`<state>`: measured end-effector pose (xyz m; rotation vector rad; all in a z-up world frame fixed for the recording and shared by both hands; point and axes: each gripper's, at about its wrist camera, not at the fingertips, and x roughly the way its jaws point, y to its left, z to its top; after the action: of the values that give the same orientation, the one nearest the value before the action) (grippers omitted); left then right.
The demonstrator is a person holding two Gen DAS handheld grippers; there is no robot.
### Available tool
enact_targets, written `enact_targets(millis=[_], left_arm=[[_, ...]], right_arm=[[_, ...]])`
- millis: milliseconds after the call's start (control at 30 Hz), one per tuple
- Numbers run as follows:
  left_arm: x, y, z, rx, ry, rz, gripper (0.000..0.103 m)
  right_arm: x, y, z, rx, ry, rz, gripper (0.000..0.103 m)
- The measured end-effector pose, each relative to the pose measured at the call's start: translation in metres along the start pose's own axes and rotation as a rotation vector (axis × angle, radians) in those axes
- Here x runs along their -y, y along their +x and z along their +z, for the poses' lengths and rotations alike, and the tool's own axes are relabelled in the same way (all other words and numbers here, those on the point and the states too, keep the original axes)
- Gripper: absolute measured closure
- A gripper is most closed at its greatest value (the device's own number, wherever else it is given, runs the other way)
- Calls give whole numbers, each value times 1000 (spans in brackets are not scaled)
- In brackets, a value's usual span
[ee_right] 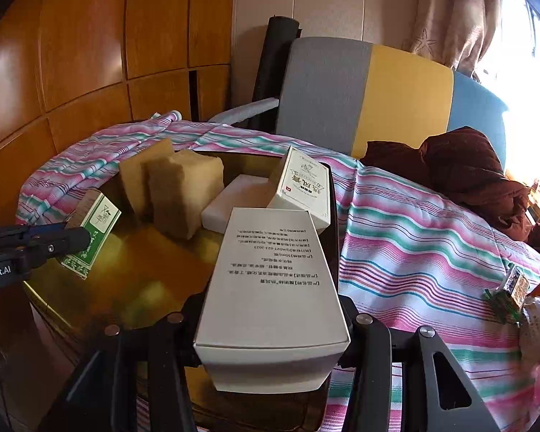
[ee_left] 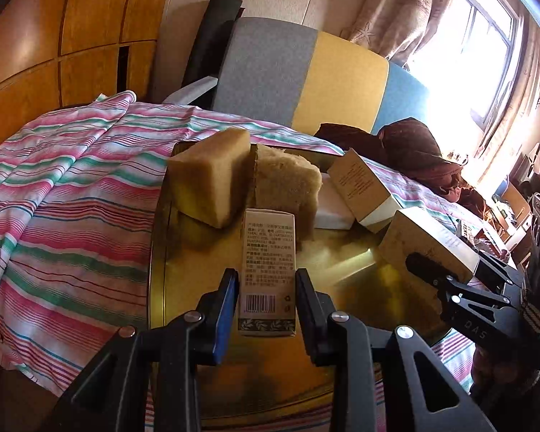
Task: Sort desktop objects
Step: 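Carry leaflet and green box into the gold tray and open both tools, then move both open tools back over the cluttered table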
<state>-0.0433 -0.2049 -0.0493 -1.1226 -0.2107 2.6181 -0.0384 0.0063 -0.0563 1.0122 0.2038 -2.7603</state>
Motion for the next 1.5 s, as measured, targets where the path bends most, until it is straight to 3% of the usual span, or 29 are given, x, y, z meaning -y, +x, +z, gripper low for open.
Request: enact_targets(millis=[233,367,567,633,733,867,967,1000,1067,1133,1500], left_arm=[[-7,15,11,-43,23,21,71],[-15,23,20,-78,19,38,71],[-23,37,27,-135,38,75,71],[-23,42,30,-148,50,83,71],[-21,50,35,-162,68,103,69],[-21,49,39,-152,56,111,68],[-23,28,37,-74,25,106,63],[-22,20,36,-44,17,102,57],[-14,6,33,6,20,77,50],[9,8,31,-12,46,26,42],[138,20,18,-108,193,-254,41]], right_arm=[[0,19,3,-33,4,-59,51],[4,19,5,-29,27,-45,49],[1,3,-2,16,30,-19,39],[1,-6,-5,42,34,-26,31],[7,-19,-9,74,48,-38,30],[21,-36,-18,109,73,-68,29],[39,-45,-29,118,118,-95,28],[46,-48,-34,119,135,-105,28],[61,-49,-45,102,167,-132,26],[76,-47,-56,78,204,-160,26],[170,-80,-120,49,406,-364,20]])
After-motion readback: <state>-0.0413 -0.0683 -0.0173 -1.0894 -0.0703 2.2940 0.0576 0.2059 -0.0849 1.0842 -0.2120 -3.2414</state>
